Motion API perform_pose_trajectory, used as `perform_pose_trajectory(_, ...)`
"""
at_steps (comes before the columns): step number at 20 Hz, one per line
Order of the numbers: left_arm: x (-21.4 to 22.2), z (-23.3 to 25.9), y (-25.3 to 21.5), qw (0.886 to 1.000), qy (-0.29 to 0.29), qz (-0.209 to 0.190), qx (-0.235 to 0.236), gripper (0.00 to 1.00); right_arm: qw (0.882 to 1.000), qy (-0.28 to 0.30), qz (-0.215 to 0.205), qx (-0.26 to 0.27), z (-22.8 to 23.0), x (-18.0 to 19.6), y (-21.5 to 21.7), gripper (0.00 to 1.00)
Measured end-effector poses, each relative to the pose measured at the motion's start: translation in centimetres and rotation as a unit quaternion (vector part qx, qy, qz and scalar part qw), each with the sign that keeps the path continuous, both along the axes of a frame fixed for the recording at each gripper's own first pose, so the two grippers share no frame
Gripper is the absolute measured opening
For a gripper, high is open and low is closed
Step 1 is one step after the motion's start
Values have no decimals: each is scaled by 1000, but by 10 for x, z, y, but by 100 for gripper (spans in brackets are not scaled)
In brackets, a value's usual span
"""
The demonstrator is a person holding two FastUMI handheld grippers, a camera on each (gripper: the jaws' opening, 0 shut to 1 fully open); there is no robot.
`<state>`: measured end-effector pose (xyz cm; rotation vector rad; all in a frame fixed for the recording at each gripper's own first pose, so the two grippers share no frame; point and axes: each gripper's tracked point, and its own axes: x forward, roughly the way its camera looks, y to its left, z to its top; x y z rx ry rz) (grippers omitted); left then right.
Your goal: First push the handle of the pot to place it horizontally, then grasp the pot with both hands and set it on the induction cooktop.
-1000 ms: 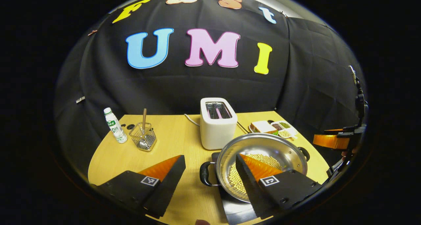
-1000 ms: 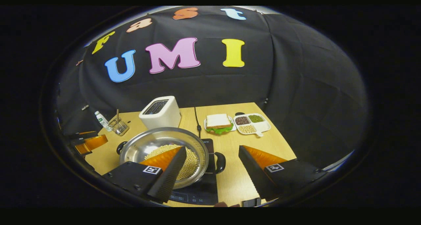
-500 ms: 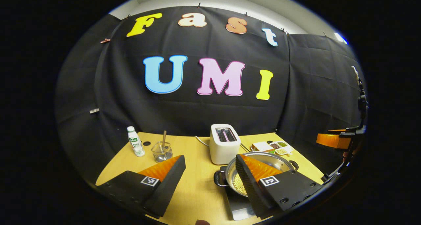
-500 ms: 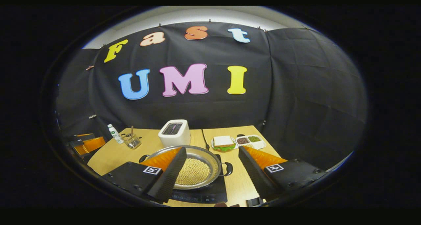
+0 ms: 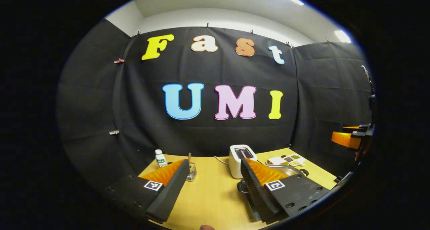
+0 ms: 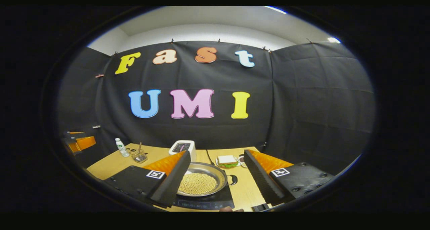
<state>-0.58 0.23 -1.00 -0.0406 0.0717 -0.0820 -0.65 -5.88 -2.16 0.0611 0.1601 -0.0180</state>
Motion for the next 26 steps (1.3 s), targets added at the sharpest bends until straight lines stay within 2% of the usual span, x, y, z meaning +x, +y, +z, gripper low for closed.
perform_pose_trajectory(7,-37,0,5,1000,-7,0,-21,95,999,-23,9,-26,12,-24,22,98)
perform_pose_trajectory(16,-39,1,11,1000,-12,-1,-23,95,999,-20,28,-29,15,-24,49,98)
perform_pose_trajectory(26,-39,0,10,1000,-9,-3,-26,95,999,-13,26,-28,14,-24,47,98)
